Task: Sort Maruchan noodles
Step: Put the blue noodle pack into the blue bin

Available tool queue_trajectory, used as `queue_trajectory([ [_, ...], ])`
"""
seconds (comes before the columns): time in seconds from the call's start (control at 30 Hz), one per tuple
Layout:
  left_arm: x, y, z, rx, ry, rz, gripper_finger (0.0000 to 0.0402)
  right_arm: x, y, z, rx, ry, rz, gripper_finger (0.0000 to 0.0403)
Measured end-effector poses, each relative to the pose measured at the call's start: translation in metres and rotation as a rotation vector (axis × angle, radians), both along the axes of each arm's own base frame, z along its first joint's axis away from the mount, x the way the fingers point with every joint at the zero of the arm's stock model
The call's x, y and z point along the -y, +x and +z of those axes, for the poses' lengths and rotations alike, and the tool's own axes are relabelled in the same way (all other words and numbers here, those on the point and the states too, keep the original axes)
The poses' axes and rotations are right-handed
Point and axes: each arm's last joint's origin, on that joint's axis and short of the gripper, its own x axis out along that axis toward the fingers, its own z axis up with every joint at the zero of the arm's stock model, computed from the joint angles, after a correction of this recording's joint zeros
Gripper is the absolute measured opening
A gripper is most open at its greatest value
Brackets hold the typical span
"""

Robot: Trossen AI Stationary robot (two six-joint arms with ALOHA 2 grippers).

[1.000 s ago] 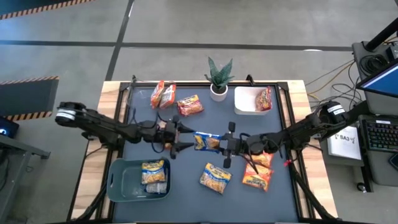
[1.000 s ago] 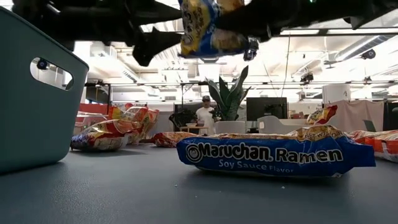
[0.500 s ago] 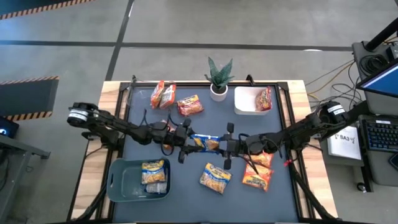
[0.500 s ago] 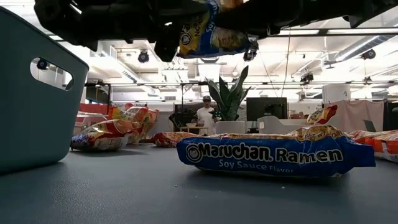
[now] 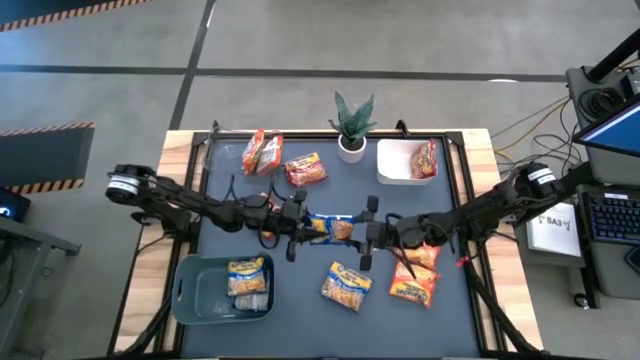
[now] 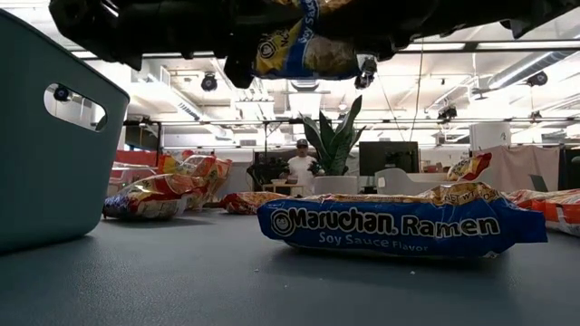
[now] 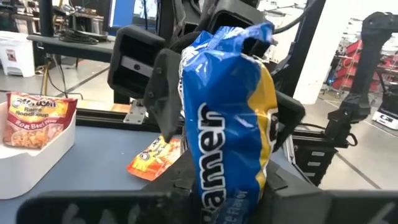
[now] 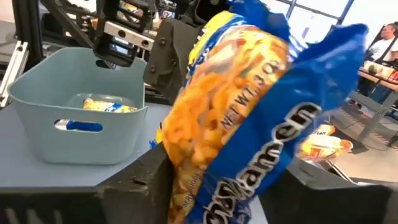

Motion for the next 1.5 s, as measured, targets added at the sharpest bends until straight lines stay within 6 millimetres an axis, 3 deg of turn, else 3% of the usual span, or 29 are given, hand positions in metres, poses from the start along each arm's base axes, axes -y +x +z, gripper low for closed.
queue_trajectory([
  [0.23, 0.003, -0.011, 0.022, -0.099, 0.006, -0.018, 0.0056, 0.003, -0.012, 0.013, -0.024, 0.018, 0.0, 0.0226],
  [0.37, 0.008, -0.027, 0.047, -0.218, 0.017, -0.05, 0.0056, 0.007, -0.021, 0.02, -0.051, 0.034, -0.014, 0.0241],
  [0.5, 0.013, -0.044, 0.086, -0.367, 0.009, -0.039, 0.0055, 0.009, -0.027, 0.025, -0.068, 0.048, -0.017, 0.025],
  [0.73, 0.027, -0.084, 0.145, -0.771, 0.046, -0.07, 0.0055, 0.009, -0.029, 0.024, -0.088, 0.047, -0.02, 0.025],
  [0.93, 0.032, -0.121, 0.17, -1.092, 0.071, -0.062, 0.0055, 0.009, -0.028, 0.022, -0.093, 0.046, -0.023, 0.0251],
  [1.03, 0.034, -0.131, 0.169, -1.181, 0.054, -0.094, 0.0055, 0.01, -0.028, 0.022, -0.094, 0.046, -0.025, 0.0249],
  [1.17, 0.042, -0.131, 0.152, -1.29, -0.037, -0.14, 0.0054, 0.011, -0.028, 0.022, -0.095, 0.056, -0.029, 0.0251],
  [1.5, 0.062, -0.134, 0.062, -1.615, -0.22, -0.286, 0.0054, 0.011, -0.029, 0.019, -0.119, 0.057, -0.032, 0.0247],
])
